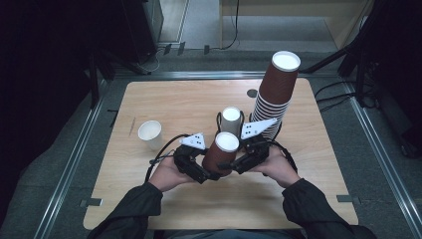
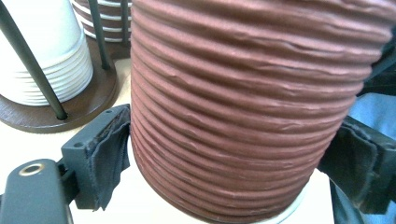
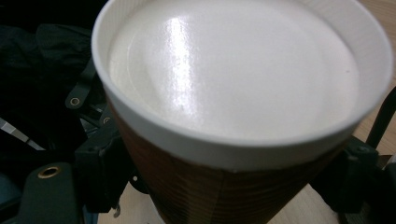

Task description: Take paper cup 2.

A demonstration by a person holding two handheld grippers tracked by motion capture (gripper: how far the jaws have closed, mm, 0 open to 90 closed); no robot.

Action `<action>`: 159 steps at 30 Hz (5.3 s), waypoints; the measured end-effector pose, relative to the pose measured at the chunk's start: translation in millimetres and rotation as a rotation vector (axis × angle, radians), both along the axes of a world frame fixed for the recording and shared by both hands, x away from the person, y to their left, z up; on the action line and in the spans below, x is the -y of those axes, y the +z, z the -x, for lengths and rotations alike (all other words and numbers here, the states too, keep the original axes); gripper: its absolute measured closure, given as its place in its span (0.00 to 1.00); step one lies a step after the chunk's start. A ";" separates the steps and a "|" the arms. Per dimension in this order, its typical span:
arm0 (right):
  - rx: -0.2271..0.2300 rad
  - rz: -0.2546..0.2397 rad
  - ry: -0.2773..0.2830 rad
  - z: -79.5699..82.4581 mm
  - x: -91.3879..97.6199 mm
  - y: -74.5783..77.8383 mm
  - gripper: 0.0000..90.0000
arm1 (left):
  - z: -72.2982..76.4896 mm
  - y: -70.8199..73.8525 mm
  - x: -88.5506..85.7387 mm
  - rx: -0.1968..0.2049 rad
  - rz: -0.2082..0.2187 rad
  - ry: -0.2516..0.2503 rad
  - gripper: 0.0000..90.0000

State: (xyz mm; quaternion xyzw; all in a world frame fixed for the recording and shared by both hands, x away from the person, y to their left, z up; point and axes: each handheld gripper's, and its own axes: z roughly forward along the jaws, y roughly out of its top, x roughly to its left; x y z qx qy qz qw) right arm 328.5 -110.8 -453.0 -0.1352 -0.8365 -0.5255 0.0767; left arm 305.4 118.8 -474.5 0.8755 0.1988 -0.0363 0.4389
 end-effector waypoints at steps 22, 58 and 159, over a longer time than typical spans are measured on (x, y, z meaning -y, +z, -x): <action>0.024 0.103 -0.034 8.0 8.9 7.2 0.16 | -0.4 7.7 -7.9 -0.005 -0.064 -0.050 0.15; 0.055 0.297 0.092 9.9 -1.1 -15.2 0.22 | -3.3 -13.6 12.0 -0.065 -0.368 -0.180 0.13; 0.162 0.381 0.136 22.5 -15.3 -28.1 0.21 | -2.5 -3.4 13.7 -0.085 -0.362 -0.121 0.09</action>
